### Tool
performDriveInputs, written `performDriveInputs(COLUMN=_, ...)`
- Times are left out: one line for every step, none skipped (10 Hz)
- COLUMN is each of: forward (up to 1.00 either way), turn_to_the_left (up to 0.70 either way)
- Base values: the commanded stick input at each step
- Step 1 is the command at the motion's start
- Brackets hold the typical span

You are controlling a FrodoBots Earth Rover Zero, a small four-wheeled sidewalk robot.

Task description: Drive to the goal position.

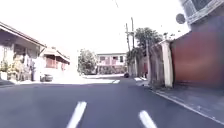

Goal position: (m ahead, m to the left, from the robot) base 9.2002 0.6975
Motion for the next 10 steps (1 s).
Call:
performDriveInputs(forward=0.85, turn_to_the_left=0.0)
performDriveInputs(forward=0.85, turn_to_the_left=0.0)
performDriveInputs(forward=0.85, turn_to_the_left=0.0)
performDriveInputs(forward=0.85, turn_to_the_left=0.0)
performDriveInputs(forward=0.85, turn_to_the_left=0.0)
performDriveInputs(forward=0.85, turn_to_the_left=0.0)
performDriveInputs(forward=0.85, turn_to_the_left=0.0)
performDriveInputs(forward=0.85, turn_to_the_left=0.0)
performDriveInputs(forward=0.85, turn_to_the_left=0.0)
performDriveInputs(forward=0.85, turn_to_the_left=0.0)
